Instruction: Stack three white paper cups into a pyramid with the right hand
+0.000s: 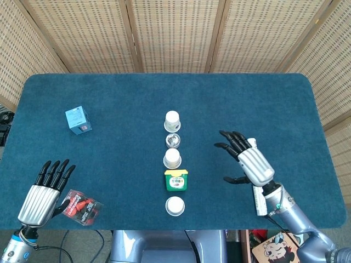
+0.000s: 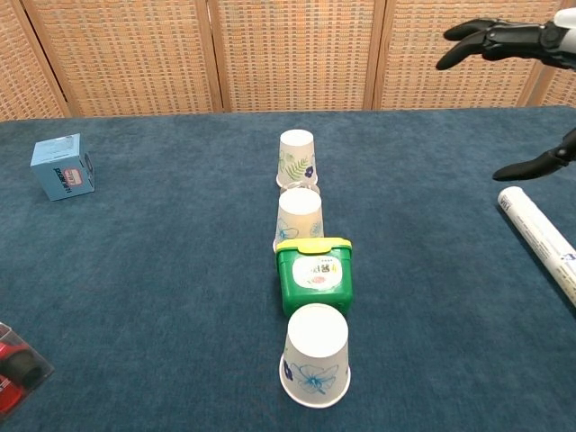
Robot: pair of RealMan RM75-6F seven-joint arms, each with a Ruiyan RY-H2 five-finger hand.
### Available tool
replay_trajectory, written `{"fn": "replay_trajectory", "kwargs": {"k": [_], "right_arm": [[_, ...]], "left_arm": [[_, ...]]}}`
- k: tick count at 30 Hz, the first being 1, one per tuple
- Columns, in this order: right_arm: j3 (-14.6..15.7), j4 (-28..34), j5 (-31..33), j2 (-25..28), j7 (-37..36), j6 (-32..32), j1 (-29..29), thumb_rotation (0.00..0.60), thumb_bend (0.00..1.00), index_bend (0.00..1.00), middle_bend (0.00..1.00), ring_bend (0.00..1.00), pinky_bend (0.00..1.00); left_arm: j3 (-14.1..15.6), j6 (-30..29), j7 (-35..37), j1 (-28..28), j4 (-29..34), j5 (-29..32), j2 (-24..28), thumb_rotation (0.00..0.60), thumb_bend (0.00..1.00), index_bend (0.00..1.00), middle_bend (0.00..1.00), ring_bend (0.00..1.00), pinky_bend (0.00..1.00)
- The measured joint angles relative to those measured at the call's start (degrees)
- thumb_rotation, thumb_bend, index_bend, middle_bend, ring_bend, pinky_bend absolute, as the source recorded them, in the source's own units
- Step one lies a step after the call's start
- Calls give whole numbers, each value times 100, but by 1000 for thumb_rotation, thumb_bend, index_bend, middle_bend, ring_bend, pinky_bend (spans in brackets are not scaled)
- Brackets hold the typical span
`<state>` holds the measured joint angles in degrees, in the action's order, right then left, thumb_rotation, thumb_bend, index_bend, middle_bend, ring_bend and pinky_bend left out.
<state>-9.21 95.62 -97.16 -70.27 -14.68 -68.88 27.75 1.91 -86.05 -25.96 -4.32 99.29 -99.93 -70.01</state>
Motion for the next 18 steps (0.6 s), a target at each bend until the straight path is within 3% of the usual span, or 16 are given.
{"fn": "replay_trajectory", "kwargs": {"k": [18], "right_arm": [[446,229,-587,-527,122,-293,230,600,131,262,0,0,0]], "left_arm": [[32,-60,39,7,15,-58,29,600,206,0,0,0,0]]}}
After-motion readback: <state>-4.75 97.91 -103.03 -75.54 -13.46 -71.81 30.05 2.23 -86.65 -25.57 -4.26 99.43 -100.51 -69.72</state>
